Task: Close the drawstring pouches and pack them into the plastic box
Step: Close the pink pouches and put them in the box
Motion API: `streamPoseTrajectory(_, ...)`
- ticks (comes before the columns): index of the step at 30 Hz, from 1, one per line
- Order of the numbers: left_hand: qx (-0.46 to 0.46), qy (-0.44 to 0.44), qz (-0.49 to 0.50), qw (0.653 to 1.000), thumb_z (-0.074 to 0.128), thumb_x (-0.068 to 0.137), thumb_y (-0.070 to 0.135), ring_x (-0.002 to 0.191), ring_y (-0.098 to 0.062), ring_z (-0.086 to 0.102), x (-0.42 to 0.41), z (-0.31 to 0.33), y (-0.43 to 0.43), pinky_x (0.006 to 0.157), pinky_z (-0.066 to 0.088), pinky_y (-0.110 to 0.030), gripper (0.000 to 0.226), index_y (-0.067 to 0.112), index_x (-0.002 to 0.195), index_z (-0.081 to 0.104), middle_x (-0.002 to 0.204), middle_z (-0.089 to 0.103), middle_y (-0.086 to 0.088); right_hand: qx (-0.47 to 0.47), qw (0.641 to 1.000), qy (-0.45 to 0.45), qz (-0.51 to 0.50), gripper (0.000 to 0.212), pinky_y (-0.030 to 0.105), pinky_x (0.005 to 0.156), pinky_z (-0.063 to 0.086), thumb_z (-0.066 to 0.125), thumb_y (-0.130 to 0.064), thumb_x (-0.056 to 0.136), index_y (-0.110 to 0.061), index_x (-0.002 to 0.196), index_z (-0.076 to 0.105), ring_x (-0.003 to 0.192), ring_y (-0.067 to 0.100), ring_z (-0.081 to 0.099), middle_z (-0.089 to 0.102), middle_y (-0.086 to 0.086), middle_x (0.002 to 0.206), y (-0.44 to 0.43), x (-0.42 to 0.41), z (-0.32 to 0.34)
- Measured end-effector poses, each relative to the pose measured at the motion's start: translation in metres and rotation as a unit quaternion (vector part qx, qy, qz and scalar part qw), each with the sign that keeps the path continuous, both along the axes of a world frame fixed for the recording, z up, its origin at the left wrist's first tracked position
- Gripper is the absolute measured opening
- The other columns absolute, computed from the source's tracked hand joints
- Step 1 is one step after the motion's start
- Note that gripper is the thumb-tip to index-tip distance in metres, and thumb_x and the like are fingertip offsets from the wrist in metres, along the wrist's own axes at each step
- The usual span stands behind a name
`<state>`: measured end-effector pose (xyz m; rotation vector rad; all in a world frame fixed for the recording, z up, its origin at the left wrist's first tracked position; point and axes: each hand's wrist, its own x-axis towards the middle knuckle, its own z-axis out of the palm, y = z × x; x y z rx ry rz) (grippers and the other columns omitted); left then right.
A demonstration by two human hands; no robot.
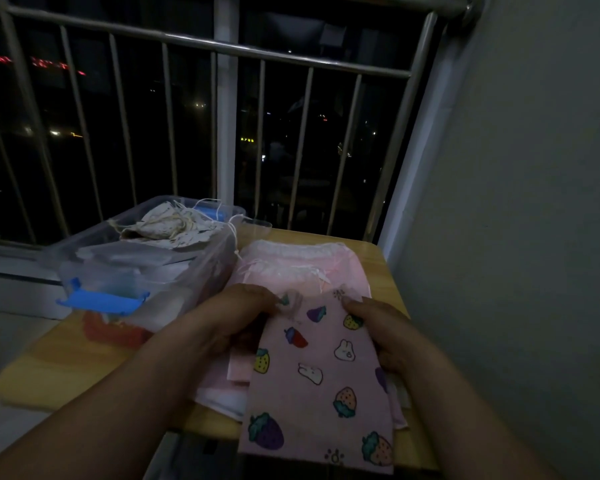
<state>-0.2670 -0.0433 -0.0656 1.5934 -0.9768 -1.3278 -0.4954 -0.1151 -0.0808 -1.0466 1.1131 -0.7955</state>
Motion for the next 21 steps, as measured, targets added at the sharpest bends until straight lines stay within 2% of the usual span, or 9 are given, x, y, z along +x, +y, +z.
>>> streamPoseTrajectory(2, -0.001, 0.055, 0.023, 0.998, 0.058, 0.096, 0.015, 0.065, -0.027, 0.064, -0.004, 0.002, 0.0, 0.05, 0.051, -0.028, 0.015, 0.003, 0.102, 0.065, 0.09, 0.069, -0.018, -0.005, 1.0, -0.007, 0.0, 0.025, 0.049, 0.084, 0.061, 0.06, -0.014, 0.102, -0.001, 0.122, 0.069, 0.094, 0.041, 0.073, 0.076, 0.026, 0.106, -0.001, 0.001, -0.002)
streamPoseTrajectory(4, 0.008, 0.117, 0.035, 0.993, 0.063, 0.099, 0.027, 0.083, -0.033, 0.072, -0.008, 0.004, -0.002, 0.07, 0.062, -0.037, 0.028, 0.001, 0.108, 0.068, 0.102, 0.074, -0.021, -0.007, 1.0, -0.017, 0.014, 0.027, 0.052, 0.089, 0.059, 0.055, -0.006, 0.101, 0.0, 0.123, 0.068, 0.094, 0.041, 0.072, 0.074, 0.028, 0.109, 0.0, 0.001, -0.001)
streamPoseTrajectory(5, 0.012, 0.137, 0.035, 0.99, 0.066, 0.098, 0.033, 0.093, -0.036, 0.073, -0.01, 0.005, -0.002, 0.083, 0.061, -0.043, 0.035, 0.001, 0.112, 0.07, 0.106, 0.076, -0.021, -0.009, 0.999, -0.027, 0.03, 0.03, 0.053, 0.091, 0.057, 0.052, -0.003, 0.1, 0.0, 0.125, 0.067, 0.096, 0.042, 0.071, 0.073, 0.029, 0.112, 0.002, 0.001, 0.0)
streamPoseTrajectory(7, 0.008, 0.147, 0.046, 0.988, 0.069, 0.097, 0.037, 0.099, -0.038, 0.072, -0.012, 0.003, -0.005, 0.094, 0.057, -0.05, 0.04, 0.002, 0.114, 0.072, 0.107, 0.076, -0.024, -0.004, 0.996, -0.057, 0.069, 0.036, 0.055, 0.094, 0.055, 0.049, -0.002, 0.098, -0.001, 0.13, 0.065, 0.102, 0.043, 0.069, 0.07, 0.03, 0.12, 0.004, 0.003, 0.002)
streamPoseTrajectory(9, -0.014, 0.128, 0.058, 0.99, 0.066, 0.099, 0.032, 0.096, -0.039, 0.07, -0.012, 0.0, -0.008, 0.094, 0.056, -0.052, 0.036, 0.0, 0.115, 0.073, 0.108, 0.075, -0.027, 0.008, 0.992, -0.084, 0.095, 0.038, 0.056, 0.097, 0.054, 0.05, -0.011, 0.1, -0.002, 0.134, 0.064, 0.106, 0.043, 0.069, 0.068, 0.029, 0.125, 0.006, 0.005, 0.003)
streamPoseTrajectory(12, -0.032, 0.093, 0.049, 0.994, 0.059, 0.103, 0.026, 0.097, -0.041, 0.071, -0.011, -0.001, -0.011, 0.087, 0.059, -0.049, 0.032, 0.001, 0.114, 0.075, 0.107, 0.074, -0.028, 0.045, 0.988, -0.12, 0.083, 0.048, 0.057, 0.109, 0.047, 0.056, -0.043, 0.102, -0.008, 0.133, 0.068, 0.121, 0.043, 0.064, 0.067, 0.026, 0.131, 0.008, 0.008, 0.003)
streamPoseTrajectory(14, -0.038, 0.08, 0.037, 0.995, 0.056, 0.105, 0.028, 0.103, -0.043, 0.071, -0.012, 0.0, -0.012, 0.09, 0.059, -0.052, 0.034, 0.002, 0.112, 0.076, 0.105, 0.075, -0.026, 0.052, 0.989, -0.129, 0.052, 0.045, 0.053, 0.102, 0.053, 0.06, -0.046, 0.1, -0.008, 0.121, 0.074, 0.113, 0.041, 0.068, 0.071, 0.023, 0.123, 0.009, 0.012, 0.006)
streamPoseTrajectory(17, -0.048, 0.074, 0.042, 0.995, 0.052, 0.106, 0.033, 0.103, -0.043, 0.072, -0.013, 0.002, -0.01, 0.094, 0.058, -0.055, 0.038, 0.005, 0.108, 0.078, 0.102, 0.076, -0.024, 0.014, 0.994, -0.109, 0.014, 0.022, 0.042, 0.078, 0.059, 0.062, -0.027, 0.1, -0.009, 0.098, 0.073, 0.086, 0.035, 0.071, 0.073, 0.02, 0.097, 0.01, 0.015, 0.005)
streamPoseTrajectory(21, -0.082, 0.105, 0.078, 0.988, 0.048, 0.108, 0.036, 0.097, -0.039, 0.074, -0.014, 0.001, -0.009, 0.082, 0.061, -0.042, 0.041, 0.01, 0.108, 0.079, 0.102, 0.076, -0.023, 0.038, 0.99, -0.131, -0.021, 0.028, 0.041, 0.071, 0.059, 0.058, -0.033, 0.103, -0.011, 0.093, 0.072, 0.077, 0.034, 0.072, 0.075, 0.02, 0.092, 0.013, 0.019, 0.007)
